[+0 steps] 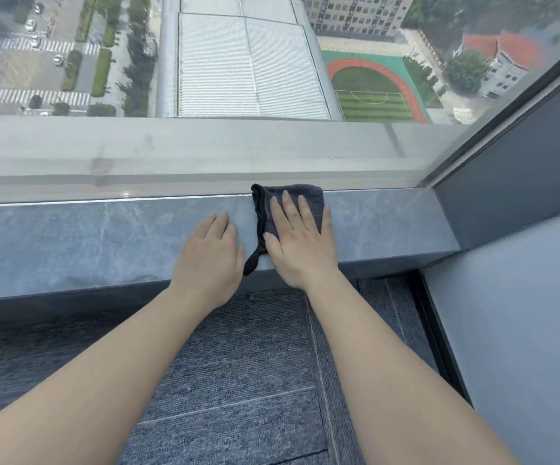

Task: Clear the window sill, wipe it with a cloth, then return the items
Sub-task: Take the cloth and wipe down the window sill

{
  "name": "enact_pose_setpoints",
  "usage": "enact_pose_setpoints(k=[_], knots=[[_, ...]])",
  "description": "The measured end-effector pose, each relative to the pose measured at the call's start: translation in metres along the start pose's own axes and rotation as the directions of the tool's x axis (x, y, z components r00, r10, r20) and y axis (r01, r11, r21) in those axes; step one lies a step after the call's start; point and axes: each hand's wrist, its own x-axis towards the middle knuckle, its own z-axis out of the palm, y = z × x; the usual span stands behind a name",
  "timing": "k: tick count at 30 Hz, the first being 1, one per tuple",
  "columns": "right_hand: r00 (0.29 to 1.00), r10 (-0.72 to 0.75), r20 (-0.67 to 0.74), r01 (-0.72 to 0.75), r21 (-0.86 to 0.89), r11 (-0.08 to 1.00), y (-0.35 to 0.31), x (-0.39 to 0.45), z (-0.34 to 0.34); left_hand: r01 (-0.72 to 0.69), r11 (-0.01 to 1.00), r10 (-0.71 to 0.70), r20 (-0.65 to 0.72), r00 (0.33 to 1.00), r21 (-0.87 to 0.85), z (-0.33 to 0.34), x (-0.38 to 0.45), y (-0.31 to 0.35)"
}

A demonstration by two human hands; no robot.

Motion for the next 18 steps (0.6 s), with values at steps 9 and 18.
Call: enact_pose_setpoints(k=[9,18], knots=[[0.997,0.069,-0.034,-0.07,-0.025,0.997,0.064,-0.001,-0.005,-0.022,0.997,0.024,-0.027,0.999,0.069,0.012,0.022,0.059],[0.979,0.191,-0.067,-0.19,0.019,0.982,0.124,-0.006,-0.009,-0.038,0.995,0.039,-0.009,0.999,0.09,0.021,0.042,0.097]])
